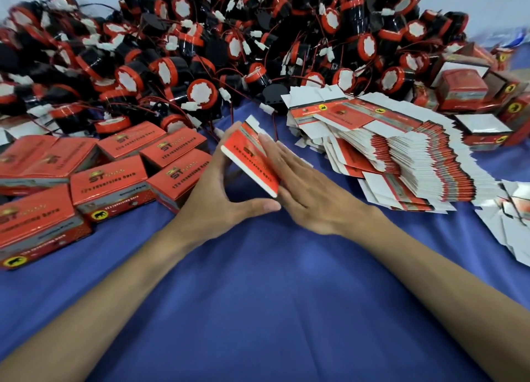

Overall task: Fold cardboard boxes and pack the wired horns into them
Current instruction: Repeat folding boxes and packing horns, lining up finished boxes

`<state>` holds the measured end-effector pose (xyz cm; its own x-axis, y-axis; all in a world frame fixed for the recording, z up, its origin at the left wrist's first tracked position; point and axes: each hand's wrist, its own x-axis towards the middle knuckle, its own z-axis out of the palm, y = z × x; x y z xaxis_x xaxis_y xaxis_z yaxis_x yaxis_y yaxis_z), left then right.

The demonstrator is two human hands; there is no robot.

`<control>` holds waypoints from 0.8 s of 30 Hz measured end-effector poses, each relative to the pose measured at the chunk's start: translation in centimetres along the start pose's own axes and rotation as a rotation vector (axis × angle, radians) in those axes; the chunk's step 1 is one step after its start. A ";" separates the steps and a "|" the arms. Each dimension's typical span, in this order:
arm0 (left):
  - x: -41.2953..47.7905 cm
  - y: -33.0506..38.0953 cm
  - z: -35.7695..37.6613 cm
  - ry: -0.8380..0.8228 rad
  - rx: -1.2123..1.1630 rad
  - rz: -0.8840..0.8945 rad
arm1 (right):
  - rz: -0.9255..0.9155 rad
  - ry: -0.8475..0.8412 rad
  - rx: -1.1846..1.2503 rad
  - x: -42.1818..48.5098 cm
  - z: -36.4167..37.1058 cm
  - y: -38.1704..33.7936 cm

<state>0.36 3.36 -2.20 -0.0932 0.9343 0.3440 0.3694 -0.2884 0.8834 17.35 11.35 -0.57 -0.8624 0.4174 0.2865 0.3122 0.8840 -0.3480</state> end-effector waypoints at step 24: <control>-0.2 0.3 0.3 0.102 -0.047 -0.008 | -0.095 0.146 0.242 0.0 0.7 -2.5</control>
<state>0.76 3.14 -2.15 -0.1909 0.9110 0.3655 0.3251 -0.2926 0.8993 16.24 8.96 -0.35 -0.8114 0.3766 0.4470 0.1135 0.8518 -0.5115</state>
